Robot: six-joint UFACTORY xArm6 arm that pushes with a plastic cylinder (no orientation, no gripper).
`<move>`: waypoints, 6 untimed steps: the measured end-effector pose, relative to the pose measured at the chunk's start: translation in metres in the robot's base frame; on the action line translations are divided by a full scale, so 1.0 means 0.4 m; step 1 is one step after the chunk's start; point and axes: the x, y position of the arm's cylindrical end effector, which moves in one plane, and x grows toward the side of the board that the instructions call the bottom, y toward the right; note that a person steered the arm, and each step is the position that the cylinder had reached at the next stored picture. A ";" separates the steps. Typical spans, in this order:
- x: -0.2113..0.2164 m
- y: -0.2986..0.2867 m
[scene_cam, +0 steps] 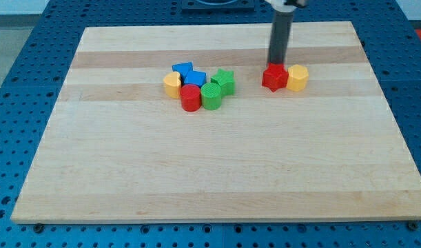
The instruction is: Move the yellow hexagon below the red star
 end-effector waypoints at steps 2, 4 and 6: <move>0.032 0.108; 0.156 0.108; 0.323 0.108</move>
